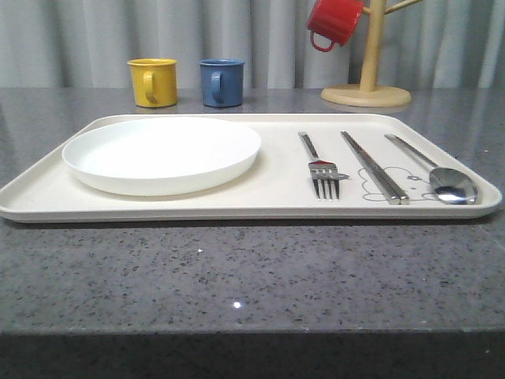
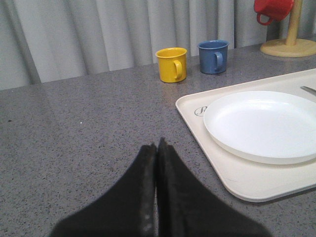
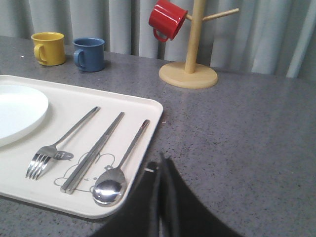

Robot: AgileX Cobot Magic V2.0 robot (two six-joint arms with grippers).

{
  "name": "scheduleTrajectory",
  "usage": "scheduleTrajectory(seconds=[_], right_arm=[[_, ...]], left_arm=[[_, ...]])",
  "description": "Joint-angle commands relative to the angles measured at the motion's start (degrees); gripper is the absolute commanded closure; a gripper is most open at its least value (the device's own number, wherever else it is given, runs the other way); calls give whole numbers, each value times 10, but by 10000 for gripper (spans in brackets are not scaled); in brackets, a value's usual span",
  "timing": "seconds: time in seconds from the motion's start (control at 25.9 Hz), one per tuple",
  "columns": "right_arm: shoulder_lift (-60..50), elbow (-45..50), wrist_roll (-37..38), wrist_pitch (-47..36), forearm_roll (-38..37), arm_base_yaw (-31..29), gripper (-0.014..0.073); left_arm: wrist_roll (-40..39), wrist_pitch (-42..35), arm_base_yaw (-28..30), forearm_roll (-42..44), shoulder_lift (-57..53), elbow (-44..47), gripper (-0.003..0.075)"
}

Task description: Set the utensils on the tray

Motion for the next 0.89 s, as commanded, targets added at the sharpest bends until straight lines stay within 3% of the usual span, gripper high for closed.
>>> scheduleTrajectory(seconds=[0.0,0.39,0.7,0.85], right_arm=[[5,-14,-4,-51,-8,-2,664],[5,-14,-4,-51,-8,-2,664],[5,-14,-4,-51,-8,-2,664],[5,-14,-4,-51,-8,-2,664]], left_arm=[[-6,-47,2,-5,7,-16,739],[-6,-70,6,0,-3,-1,739],[-6,-119,116,0,-68,111,739],[-6,-177,126,-5,-69,172,739]])
